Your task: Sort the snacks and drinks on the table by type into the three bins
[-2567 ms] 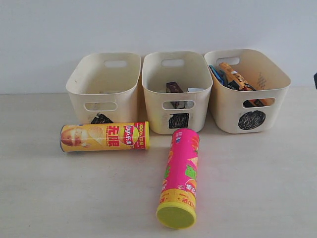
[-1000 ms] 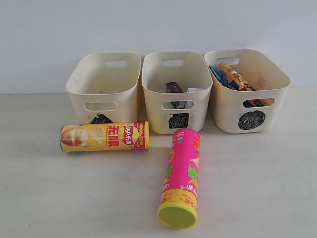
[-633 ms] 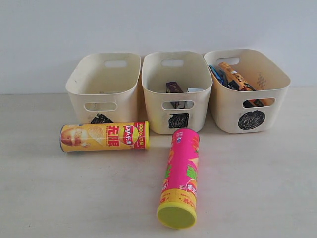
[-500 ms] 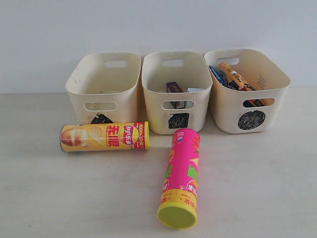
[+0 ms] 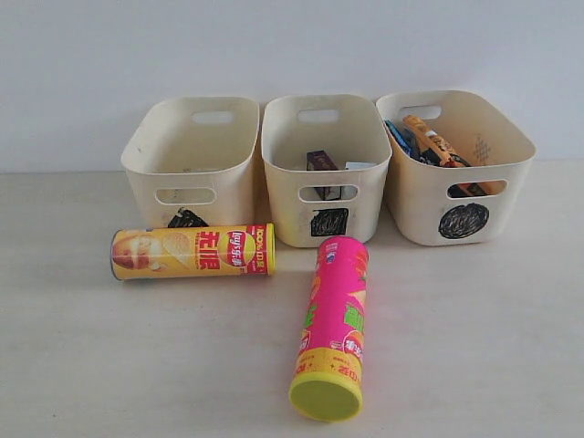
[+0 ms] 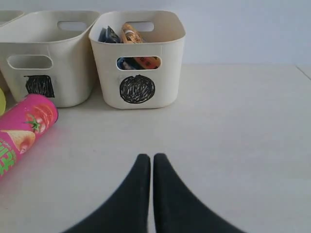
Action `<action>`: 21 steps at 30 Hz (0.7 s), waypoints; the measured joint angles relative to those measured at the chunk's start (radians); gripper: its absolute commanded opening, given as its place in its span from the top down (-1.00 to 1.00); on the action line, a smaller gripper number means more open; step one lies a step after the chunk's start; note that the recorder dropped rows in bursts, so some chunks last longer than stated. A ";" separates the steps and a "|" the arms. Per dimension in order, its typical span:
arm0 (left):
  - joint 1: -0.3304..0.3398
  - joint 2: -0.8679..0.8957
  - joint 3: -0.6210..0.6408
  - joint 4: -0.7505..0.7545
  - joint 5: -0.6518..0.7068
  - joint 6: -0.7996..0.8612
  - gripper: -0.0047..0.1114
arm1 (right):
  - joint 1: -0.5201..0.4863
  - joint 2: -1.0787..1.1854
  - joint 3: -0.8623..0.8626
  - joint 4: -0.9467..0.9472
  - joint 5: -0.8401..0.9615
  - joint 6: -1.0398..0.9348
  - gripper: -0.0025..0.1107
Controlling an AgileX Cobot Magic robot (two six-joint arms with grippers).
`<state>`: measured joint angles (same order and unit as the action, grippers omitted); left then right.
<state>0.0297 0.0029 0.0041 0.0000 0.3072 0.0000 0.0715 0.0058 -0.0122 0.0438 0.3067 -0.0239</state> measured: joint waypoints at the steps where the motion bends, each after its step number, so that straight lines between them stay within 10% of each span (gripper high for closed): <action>1: 0.000 0.000 0.000 0.000 0.000 0.000 0.84 | 0.000 0.000 0.005 0.000 -0.006 -0.002 0.96; 21: 0.000 0.000 0.000 0.000 0.000 0.000 0.84 | 0.000 0.000 0.009 -0.016 0.019 -0.002 0.96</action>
<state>0.0297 0.0029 0.0041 0.0000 0.3072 0.0000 0.0715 0.0058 -0.0036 0.0279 0.3256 -0.0259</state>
